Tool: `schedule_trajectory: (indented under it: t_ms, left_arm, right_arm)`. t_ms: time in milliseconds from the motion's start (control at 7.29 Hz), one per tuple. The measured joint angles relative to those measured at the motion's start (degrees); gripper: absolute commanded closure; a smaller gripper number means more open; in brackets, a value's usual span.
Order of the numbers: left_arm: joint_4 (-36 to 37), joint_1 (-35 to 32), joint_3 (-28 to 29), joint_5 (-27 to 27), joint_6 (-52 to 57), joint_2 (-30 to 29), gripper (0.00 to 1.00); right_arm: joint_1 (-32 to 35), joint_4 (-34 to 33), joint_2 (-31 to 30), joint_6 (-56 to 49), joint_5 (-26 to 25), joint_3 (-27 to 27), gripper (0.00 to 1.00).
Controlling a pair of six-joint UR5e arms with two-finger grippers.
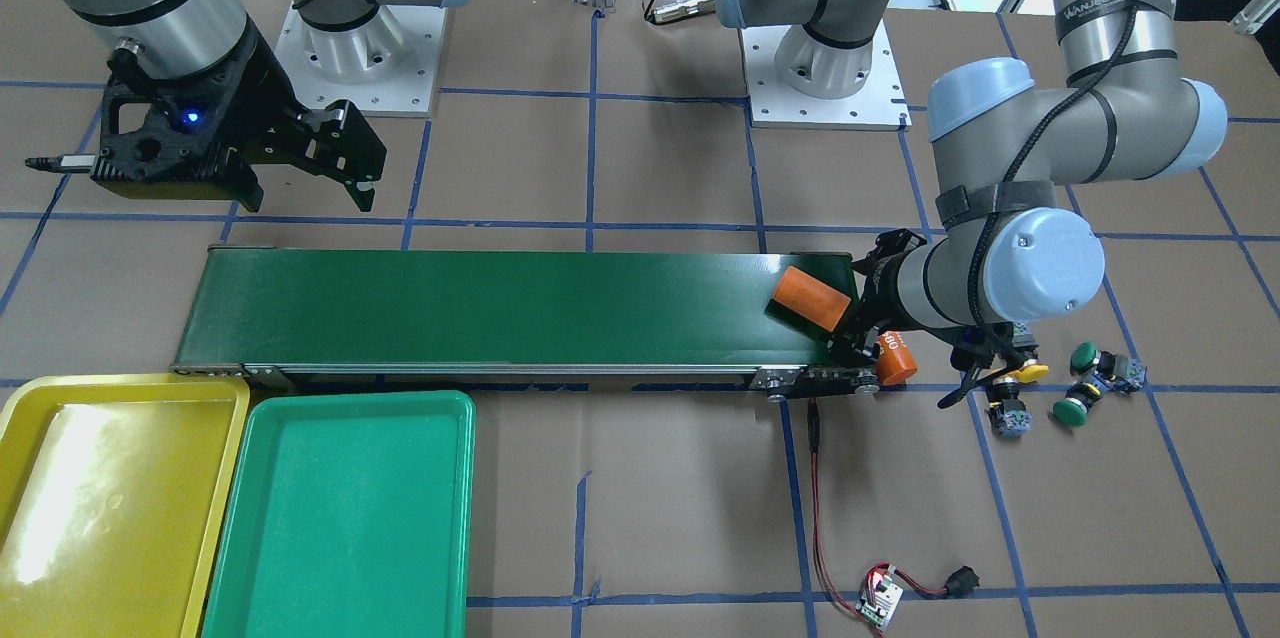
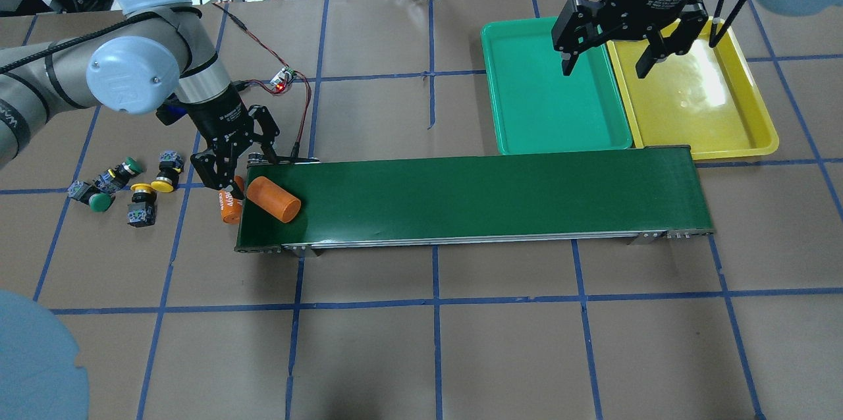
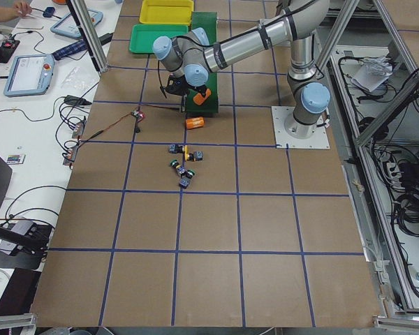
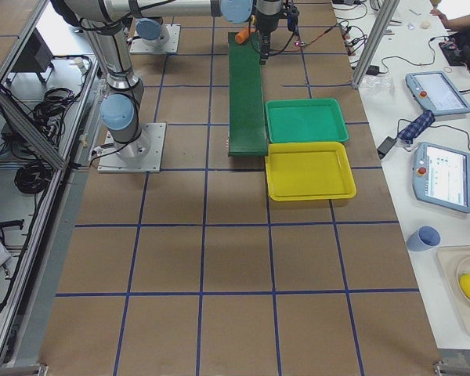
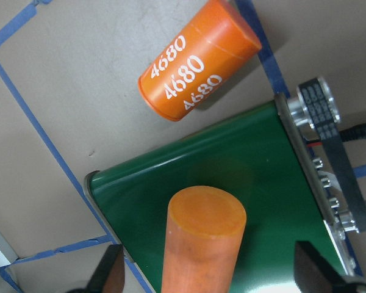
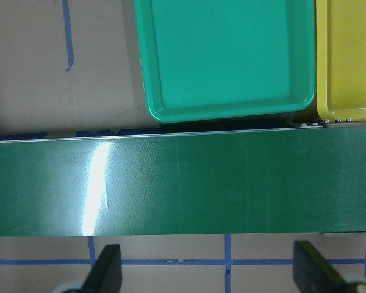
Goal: Sort buttons by color to trays
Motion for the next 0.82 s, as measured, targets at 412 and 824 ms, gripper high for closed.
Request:
schedule_trajectory:
  t_ms: [412,824]
  left_arm:
    - [0.0,6.4,3.9,0.4,14.2,-1.3,0.0]
    - [2.9,13.0,3.0,-0.2,42.5,-5.4,0.0]
  right_arm:
    - [-0.1,0.0,0.0,0.0,0.0,0.0,0.0]
    - [-0.2,0.0,0.1,-0.1,0.0,0.0,0.0]
